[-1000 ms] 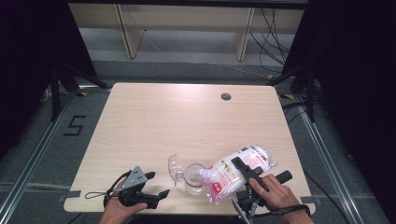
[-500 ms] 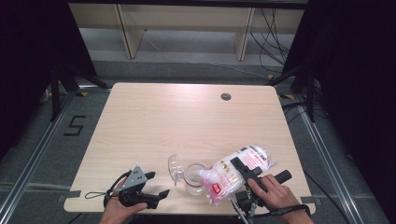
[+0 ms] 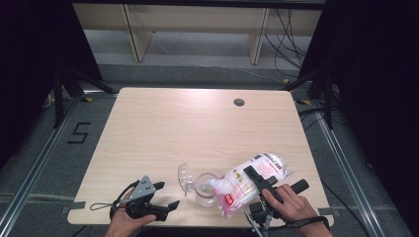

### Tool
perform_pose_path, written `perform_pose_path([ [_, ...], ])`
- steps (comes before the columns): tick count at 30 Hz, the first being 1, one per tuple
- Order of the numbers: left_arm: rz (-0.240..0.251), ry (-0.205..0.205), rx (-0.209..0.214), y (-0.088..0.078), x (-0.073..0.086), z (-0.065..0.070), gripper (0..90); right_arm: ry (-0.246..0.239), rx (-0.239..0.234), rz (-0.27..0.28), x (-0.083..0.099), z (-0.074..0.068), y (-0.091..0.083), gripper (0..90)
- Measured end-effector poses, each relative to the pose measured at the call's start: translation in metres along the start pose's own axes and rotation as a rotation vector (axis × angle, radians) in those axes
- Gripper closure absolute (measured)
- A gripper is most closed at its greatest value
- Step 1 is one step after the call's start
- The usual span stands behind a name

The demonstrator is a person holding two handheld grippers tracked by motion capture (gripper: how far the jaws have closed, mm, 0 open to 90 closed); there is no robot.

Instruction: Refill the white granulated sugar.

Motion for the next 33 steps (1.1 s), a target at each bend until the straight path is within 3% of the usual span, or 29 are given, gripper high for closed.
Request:
perform_pose_path([
  [4,0.001,0.001,0.0,-0.0002,-0.0001,-0.0001,16.0,0.008,-0.019,-0.014,-0.0002,-0.0016,-0.0015,52.7],
  [11,0.001,0.004,-0.008,-0.0001,0.0,-0.0002,16.2,0.004,-0.005,-0.012,-0.0008,-0.0014,-0.0015,52.9],
  [23,0.0,0.002,-0.002,0.0001,0.0,0.0,16.2,-0.066,-0.004,-0.01,0.0003,0.0053,-0.0015,53.2],
  [25,0.0,0.004,-0.002,0.0,0.0,-0.0001,16.2,-0.045,-0.011,-0.021,0.0006,0.0034,-0.0025,53.2],
  [27,-0.004,0.008,-0.004,-0.0003,0.0,-0.0003,16.4,-0.053,0.006,-0.015,0.0,0.0045,-0.002,53.3],
  [28,-0.001,0.008,-0.003,-0.0001,0.0,-0.0002,16.4,-0.056,-0.012,-0.018,0.0003,0.0041,-0.0025,53.3],
  [33,-0.005,0.014,-0.005,-0.0004,-0.0001,-0.0004,16.5,-0.081,-0.002,-0.014,0.0007,0.0057,-0.0018,53.5],
])
Point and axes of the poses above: each handheld gripper's, and its own axes: y roughly forward along the jaws, x roughly out of its underside, z roughly to its right, the point moved 6 cm from there along y, roughly forward along the jaws, and after that the axes turned 15 degrees about -y, right-handed, at the moved point
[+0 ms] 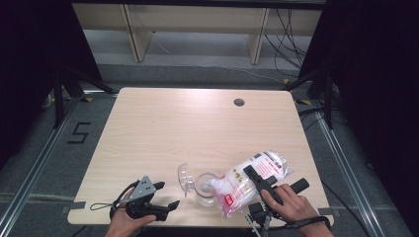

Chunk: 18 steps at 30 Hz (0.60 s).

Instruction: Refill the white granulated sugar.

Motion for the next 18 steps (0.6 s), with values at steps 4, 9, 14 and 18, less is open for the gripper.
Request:
perform_pose_path([
  [4,0.005,0.011,0.004,0.0002,-0.0006,-0.0006,16.4,0.021,0.003,-0.01,0.0,-0.0017,-0.0008,53.6],
  [9,0.004,0.011,0.002,0.0,-0.0008,-0.0005,16.5,0.006,-0.001,-0.012,-0.0001,0.0004,-0.0017,53.8],
  [14,0.011,0.009,0.0,-0.0002,-0.0012,0.0001,16.7,0.001,0.001,-0.01,-0.0006,0.0011,-0.0019,54.0],
  [18,0.007,0.016,0.0,-0.0007,-0.0011,-0.0003,16.7,0.007,0.011,-0.006,-0.0015,0.0006,-0.0016,54.2],
])
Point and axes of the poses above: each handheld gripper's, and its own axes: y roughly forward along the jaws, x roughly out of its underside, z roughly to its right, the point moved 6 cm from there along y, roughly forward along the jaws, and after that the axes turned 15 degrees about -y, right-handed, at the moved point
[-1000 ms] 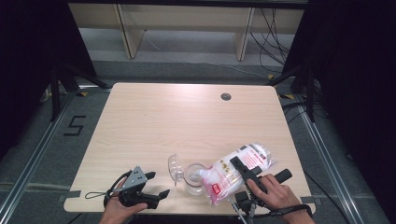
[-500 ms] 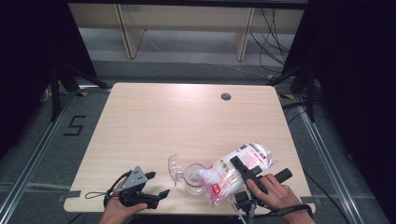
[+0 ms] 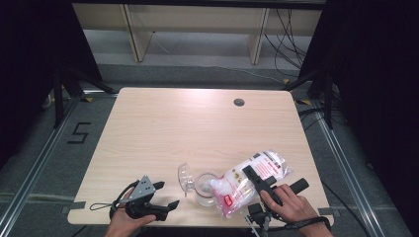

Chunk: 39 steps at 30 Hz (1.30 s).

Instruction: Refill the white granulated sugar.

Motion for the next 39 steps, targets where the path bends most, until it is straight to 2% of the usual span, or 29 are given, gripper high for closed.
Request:
perform_pose_path([
  [2,-0.001,0.001,0.001,0.0001,0.0,0.0001,16.7,-0.004,0.001,0.003,-0.0002,0.0005,0.0,54.3],
  [3,0.0,-0.025,-0.001,0.0004,0.0009,0.0012,16.7,-0.005,0.004,0.003,-0.0002,0.0007,0.0001,54.3],
  [5,0.0,-0.013,-0.001,0.0002,0.0004,0.0007,16.7,-0.006,0.005,0.004,-0.0003,0.0008,0.0001,54.4],
  [9,0.004,-0.024,-0.005,-0.0003,0.0001,0.0013,16.7,-0.005,0.006,0.004,-0.0013,0.0004,0.0,54.6],
  [10,0.005,-0.002,-0.003,-0.0006,-0.001,0.0001,16.7,-0.01,0.008,0.006,-0.0014,0.0009,0.0003,54.6],
  [17,0.005,-0.004,-0.003,-0.0006,-0.0009,0.0003,16.7,-0.018,0.006,-0.004,-0.0017,0.0008,-0.0005,54.9],
  [22,0.006,0.001,-0.005,-0.0012,-0.0017,-0.0004,16.7,-0.017,0.027,-0.011,-0.0003,0.0016,-0.0014,55.1],
  [23,0.006,0.001,-0.006,-0.0012,-0.0017,-0.0004,16.7,-0.016,0.026,-0.014,0.0003,0.0015,-0.0017,55.2],
  [25,0.015,-0.03,-0.003,-0.0003,-0.0007,0.0009,16.7,-0.018,0.026,-0.016,0.001,0.0012,-0.0018,55.2],
  [28,0.012,-0.027,-0.007,-0.0006,-0.0009,0.0002,16.7,-0.027,0.015,-0.021,0.0016,0.0001,-0.0017,55.3],
  [30,0.009,-0.029,-0.012,-0.0008,-0.0009,0.0004,16.7,-0.028,0.027,-0.02,0.0016,0.0001,-0.0011,55.4],
  [39,0.013,-0.027,-0.008,-0.0009,-0.001,0.0001,16.7,-0.035,0.023,-0.019,0.0018,0.0016,-0.0024,55.8],
])
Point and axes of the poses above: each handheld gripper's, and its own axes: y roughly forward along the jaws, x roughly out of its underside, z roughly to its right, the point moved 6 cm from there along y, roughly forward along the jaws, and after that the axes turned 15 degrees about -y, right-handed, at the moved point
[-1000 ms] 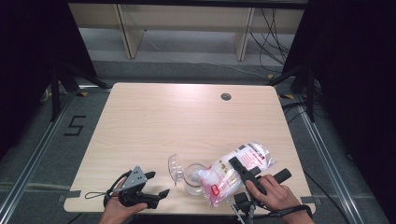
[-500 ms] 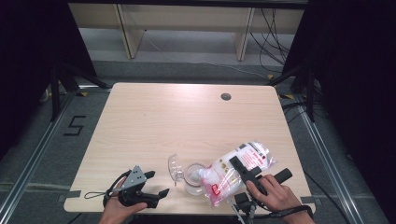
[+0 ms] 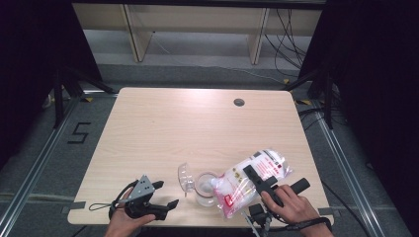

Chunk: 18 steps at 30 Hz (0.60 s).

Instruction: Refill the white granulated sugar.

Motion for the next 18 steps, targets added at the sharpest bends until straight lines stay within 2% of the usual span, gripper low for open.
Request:
perform_pose_path([
  [2,-0.01,0.007,-0.01,-0.0002,-0.0003,-0.0001,16.7,0.018,0.01,0.0,-0.0007,-0.0005,-0.0003,55.9],
  [5,-0.012,0.026,-0.001,0.0,-0.0007,-0.0008,16.7,0.01,0.011,0.002,-0.0025,-0.0005,0.0004,56.0],
  [6,-0.004,-0.004,-0.004,-0.0002,-0.0005,-0.0002,16.7,0.005,0.012,0.007,-0.0032,-0.0003,0.0007,56.1],
  [7,0.001,0.001,-0.004,-0.0004,-0.0013,-0.0008,16.7,0.015,0.008,0.006,-0.0046,-0.0014,0.0007,56.1],
  [8,0.001,-0.004,-0.004,-0.0004,-0.0013,-0.001,16.7,-0.012,0.011,0.013,-0.0047,-0.0004,0.0012,56.2],
  [9,0.001,-0.008,-0.005,-0.0003,-0.0011,-0.0011,16.7,-0.013,0.01,0.014,-0.0053,-0.0007,0.0013,56.2],
  [10,0.003,-0.011,-0.004,0.0,-0.0011,-0.0009,16.7,-0.047,0.02,0.018,-0.0048,0.0016,0.0019,56.3],
  [13,0.001,-0.004,-0.003,-0.0002,-0.0013,-0.0005,16.7,-0.049,0.028,0.019,-0.005,0.0022,0.0014,56.4],
  [14,0.001,-0.002,-0.002,-0.0005,-0.0015,-0.0007,16.7,0.004,0.02,0.009,-0.0063,-0.0009,0.0002,56.5],
  [17,0.007,-0.017,-0.005,-0.0004,-0.0017,-0.001,16.7,0.001,0.021,0.008,-0.0056,-0.0007,-0.0003,56.6],
  [18,0.006,-0.007,-0.005,-0.0005,-0.002,-0.002,16.7,0.0,0.023,0.007,-0.0054,-0.0009,-0.0004,56.6],
])
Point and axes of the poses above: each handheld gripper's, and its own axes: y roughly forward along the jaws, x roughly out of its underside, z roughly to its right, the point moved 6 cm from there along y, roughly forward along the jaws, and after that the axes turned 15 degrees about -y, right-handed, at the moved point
